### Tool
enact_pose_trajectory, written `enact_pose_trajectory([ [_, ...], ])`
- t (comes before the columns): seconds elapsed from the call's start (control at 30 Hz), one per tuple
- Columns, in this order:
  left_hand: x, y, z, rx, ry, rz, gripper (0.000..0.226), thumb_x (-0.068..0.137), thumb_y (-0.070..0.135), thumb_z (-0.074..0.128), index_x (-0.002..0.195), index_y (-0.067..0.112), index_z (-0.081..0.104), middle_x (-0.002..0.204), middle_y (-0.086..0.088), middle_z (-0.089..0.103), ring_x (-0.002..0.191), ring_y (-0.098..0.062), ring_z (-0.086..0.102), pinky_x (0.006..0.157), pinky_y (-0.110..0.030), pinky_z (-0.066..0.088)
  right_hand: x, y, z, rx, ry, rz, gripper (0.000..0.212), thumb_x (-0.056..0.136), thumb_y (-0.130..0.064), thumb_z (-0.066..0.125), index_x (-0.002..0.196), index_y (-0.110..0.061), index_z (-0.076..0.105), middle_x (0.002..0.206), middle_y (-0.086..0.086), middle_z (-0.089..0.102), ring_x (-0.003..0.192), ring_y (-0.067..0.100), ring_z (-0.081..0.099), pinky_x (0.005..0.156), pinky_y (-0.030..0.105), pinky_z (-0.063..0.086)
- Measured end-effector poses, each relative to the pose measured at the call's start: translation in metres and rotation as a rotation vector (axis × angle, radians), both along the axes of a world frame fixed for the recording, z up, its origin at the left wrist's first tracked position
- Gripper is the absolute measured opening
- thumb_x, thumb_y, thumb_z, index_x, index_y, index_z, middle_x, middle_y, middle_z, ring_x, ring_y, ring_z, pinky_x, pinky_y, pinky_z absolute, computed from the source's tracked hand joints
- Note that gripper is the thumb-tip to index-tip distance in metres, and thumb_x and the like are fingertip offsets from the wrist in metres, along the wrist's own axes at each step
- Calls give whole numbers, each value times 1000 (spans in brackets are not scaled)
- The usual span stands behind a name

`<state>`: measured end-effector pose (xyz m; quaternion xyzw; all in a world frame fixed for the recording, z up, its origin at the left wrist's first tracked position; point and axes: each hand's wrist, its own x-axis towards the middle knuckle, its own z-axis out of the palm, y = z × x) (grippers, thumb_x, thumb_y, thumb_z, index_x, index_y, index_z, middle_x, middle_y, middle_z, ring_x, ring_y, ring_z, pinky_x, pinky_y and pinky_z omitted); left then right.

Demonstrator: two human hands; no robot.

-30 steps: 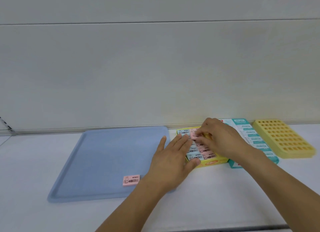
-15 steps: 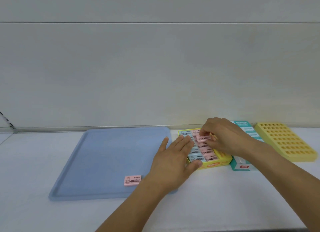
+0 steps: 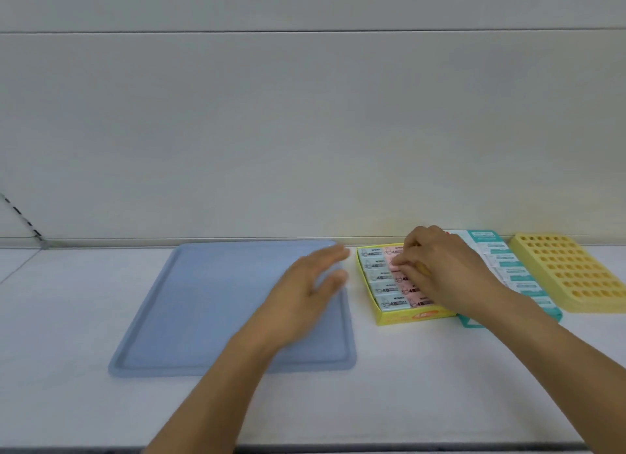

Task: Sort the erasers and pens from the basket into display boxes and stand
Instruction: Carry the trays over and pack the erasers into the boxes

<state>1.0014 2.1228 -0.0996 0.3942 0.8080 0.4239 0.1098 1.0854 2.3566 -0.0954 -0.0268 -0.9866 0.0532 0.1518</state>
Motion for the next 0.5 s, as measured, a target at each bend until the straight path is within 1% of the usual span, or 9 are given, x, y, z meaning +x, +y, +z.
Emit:
enact_pose_trajectory([
  [0.03,-7,-18,3,16,-1,53,32,99,27,51,130,28,58,140,15,51,127,8,41,107,-7,24,2,-5,-1,-34,79,-4,17,90,-26,61,99,-24,75,96,-3,60,89,22,54,71,38,45],
  [0.07,-12,-37,4,-2,-4,89,27,98,25,52,122,28,64,132,16,57,119,10,48,98,-3,29,3,-14,-3,-90,162,7,18,88,-27,59,96,-23,74,92,-3,60,85,22,55,68,37,45],
  [0.13,-17,-70,2,-84,-29,112,19,95,25,59,108,29,71,113,15,65,103,9,56,82,-3,36,0,-42,-3,-177,251,87,21,87,-30,54,89,-21,73,84,-4,58,79,21,55,65,36,45],
  [0.2,-15,-89,0,-175,-57,89,14,85,27,72,98,31,73,101,13,64,94,5,58,76,-5,38,-6,-71,-5,-181,241,195,25,88,-34,49,87,-23,71,81,-5,57,78,19,54,65,35,43],
  [0.27,-10,-98,0,-267,-54,68,20,75,31,82,93,33,74,95,14,60,89,3,57,74,-6,39,-12,-93,-9,-184,195,272,26,89,-35,47,87,-25,70,81,-7,58,79,17,54,68,35,41],
  [0.37,-7,-100,4,-335,-9,89,17,73,23,83,85,28,72,86,10,61,82,-3,55,67,-11,40,-16,-107,-15,-219,140,340,25,88,-37,46,87,-26,69,80,-8,60,78,17,57,67,35,41],
  [0.43,-6,-96,5,-321,-33,124,13,76,19,80,80,24,68,71,13,62,65,-2,53,58,-13,38,-16,-112,-17,-284,107,383,25,86,-40,49,96,-27,69,84,-10,60,80,10,56,67,33,44],
  [0.47,-4,-93,5,-276,-84,145,12,77,16,78,79,23,68,64,14,60,58,-1,50,56,-13,37,-15,-113,-18,-335,83,407,28,85,-42,52,104,-28,67,89,-11,59,82,5,53,69,31,45],
  [0.5,-3,-88,6,-195,-164,158,12,79,12,77,80,21,69,63,13,61,55,-1,49,55,-15,39,-14,-114,-18,-382,64,428,32,84,-43,55,111,-29,64,94,-12,57,83,-1,50,70,29,47],
])
